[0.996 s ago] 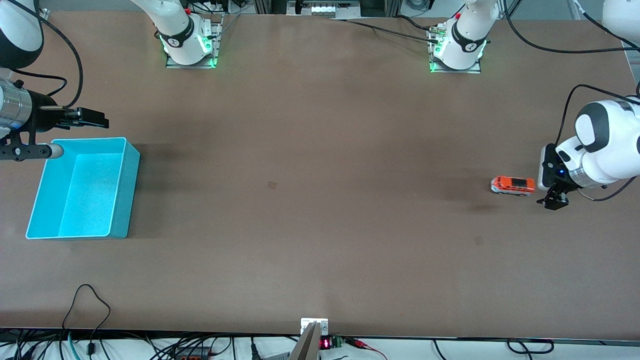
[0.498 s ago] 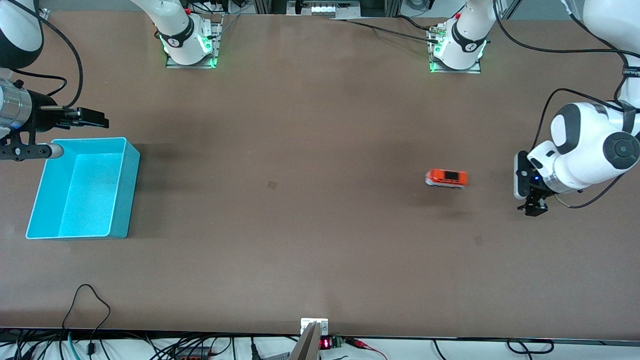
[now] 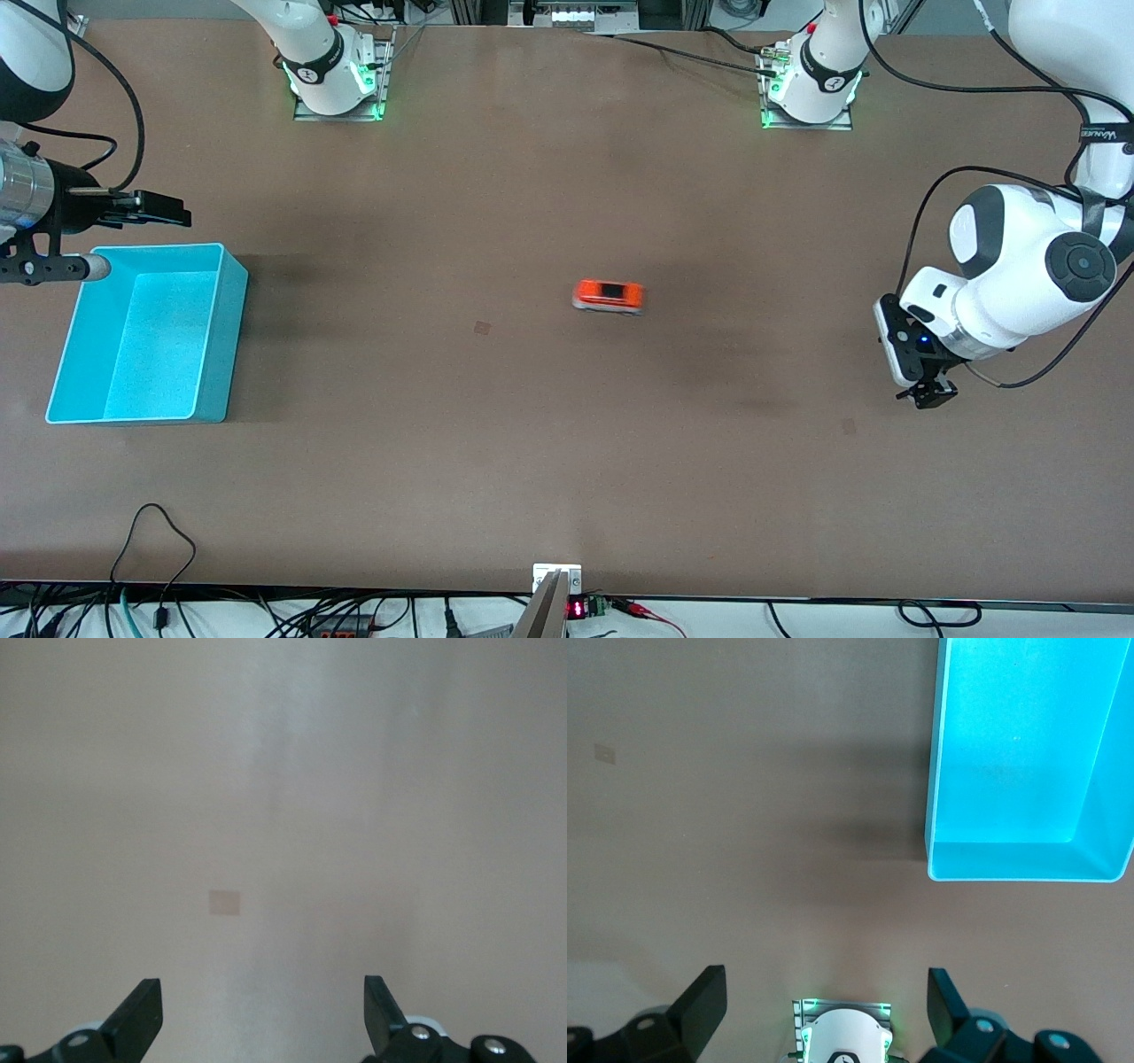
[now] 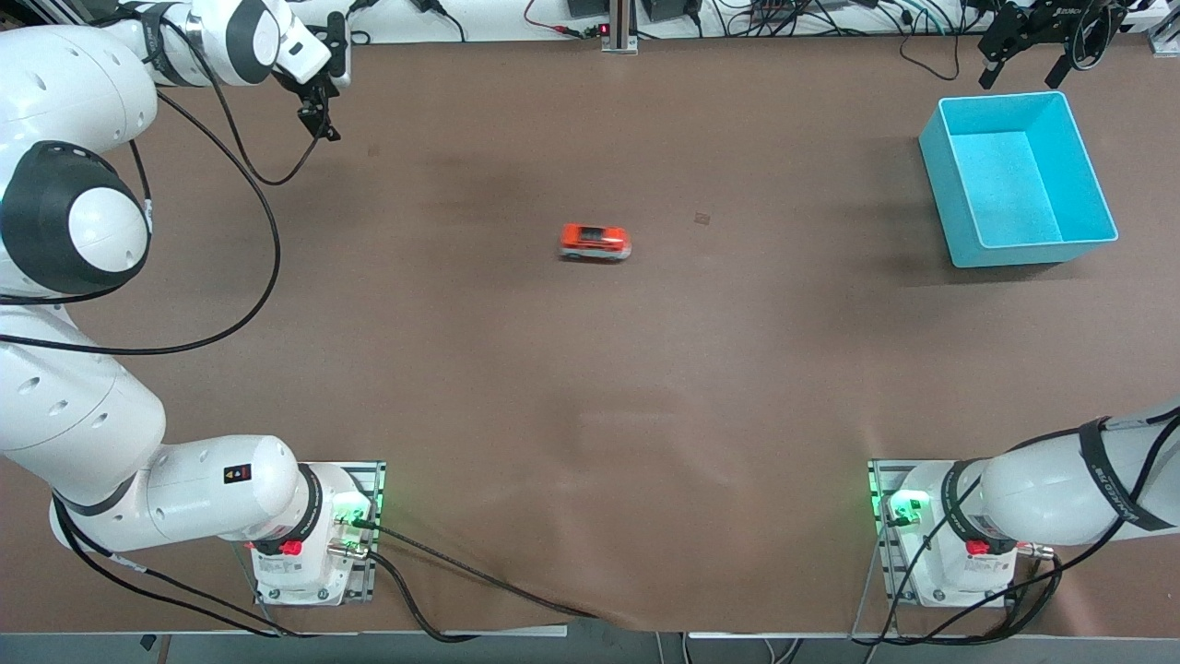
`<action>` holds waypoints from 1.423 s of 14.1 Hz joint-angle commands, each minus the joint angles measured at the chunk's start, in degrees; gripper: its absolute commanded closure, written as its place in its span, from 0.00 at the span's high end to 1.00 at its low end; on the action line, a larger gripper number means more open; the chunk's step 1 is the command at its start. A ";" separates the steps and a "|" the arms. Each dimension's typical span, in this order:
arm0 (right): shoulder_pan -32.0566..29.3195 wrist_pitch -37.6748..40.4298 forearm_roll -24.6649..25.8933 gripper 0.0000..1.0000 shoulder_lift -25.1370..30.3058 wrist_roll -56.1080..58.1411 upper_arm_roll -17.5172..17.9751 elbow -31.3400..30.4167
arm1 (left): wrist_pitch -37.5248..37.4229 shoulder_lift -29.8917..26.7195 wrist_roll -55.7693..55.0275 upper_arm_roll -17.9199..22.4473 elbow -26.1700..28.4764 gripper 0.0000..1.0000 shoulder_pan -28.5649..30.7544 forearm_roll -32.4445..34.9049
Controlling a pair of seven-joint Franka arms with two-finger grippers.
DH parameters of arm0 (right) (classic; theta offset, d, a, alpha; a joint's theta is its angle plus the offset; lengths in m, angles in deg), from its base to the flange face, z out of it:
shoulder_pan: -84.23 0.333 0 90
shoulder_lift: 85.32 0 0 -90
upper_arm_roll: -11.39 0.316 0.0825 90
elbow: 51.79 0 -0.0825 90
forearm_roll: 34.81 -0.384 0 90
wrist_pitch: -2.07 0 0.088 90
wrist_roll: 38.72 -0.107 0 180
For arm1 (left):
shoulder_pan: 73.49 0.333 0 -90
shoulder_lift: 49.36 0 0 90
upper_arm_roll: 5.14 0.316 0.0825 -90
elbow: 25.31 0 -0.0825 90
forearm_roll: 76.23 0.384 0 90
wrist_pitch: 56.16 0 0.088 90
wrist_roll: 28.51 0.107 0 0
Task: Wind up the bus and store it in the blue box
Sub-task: 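Raise the left gripper away while the bus rolls toward the box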
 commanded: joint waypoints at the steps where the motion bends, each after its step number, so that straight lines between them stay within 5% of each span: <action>1: -0.34 0.78 -0.24 1.00 0.35 -0.18 0.17 -0.07 | -0.78 2.07 -6.71 0.57 -3.51 1.00 -1.81 -0.96; 14: -0.25 0.96 -0.33 1.00 0.35 0.17 0.17 -0.07 | -2.45 -0.57 -29.40 2.32 -7.81 1.00 -1.82 -0.87; 20: 0.10 1.83 -0.33 1.00 0.35 2.17 0.17 -0.42 | -17.29 -2.24 -55.03 4.35 -16.60 1.00 -1.73 -0.78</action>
